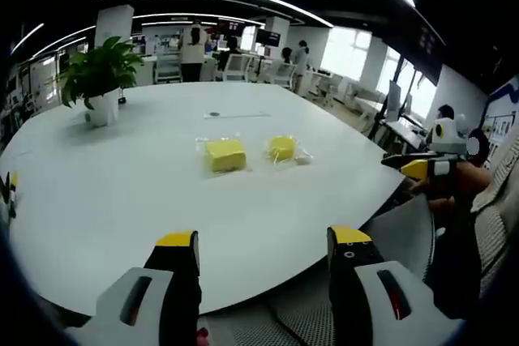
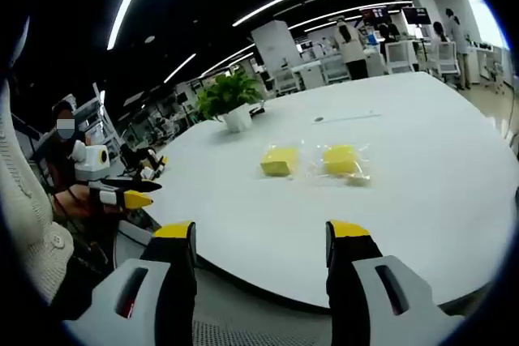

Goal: Compare the silicone blocks by pressing each to a similar depth, holding the contact briefly, and releasing to observe deformation and rebound differences across the visible hardness samples.

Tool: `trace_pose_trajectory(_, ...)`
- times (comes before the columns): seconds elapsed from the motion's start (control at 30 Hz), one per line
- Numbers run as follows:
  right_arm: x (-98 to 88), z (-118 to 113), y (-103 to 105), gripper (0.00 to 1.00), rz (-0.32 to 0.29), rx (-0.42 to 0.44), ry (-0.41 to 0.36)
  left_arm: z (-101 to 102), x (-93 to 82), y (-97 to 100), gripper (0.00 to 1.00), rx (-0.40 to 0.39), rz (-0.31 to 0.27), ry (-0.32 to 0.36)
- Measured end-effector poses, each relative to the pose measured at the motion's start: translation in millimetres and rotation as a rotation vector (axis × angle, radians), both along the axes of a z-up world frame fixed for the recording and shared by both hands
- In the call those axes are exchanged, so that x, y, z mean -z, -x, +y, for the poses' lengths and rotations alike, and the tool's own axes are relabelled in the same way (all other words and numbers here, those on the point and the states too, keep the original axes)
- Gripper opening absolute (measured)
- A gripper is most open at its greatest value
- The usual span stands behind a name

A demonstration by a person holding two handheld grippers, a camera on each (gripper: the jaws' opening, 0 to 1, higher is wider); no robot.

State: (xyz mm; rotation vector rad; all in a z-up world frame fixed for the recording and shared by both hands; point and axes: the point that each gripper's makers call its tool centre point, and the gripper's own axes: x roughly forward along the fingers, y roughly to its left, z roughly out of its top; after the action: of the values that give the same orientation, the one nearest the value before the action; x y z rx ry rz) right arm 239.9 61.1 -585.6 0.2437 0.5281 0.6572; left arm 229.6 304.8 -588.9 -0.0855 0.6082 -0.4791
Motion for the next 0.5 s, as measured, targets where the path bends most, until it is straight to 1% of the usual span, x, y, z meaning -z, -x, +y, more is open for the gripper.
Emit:
trace_pose_trajectory(0.1,1.1,-0.4,-0.2,0.6,0.007,-0.002,0.004,-0.6,0.4,-0.3,0.62,0.004,0.003,-0.001)
trace_pose_trajectory(0.43,-1.8,-0.2,-5.6,0.59,-0.002,-0.014,0.007,-1.6,-1.2,-4.8,0.61,0.006,0.002,0.003)
trace_pose_trajectory(0.5,-0.5,1.4,-4.5,0.59,0.006,-0.027,0.003,-1.4,-0.5,-5.2,0.61,0.007,0.007,0.0)
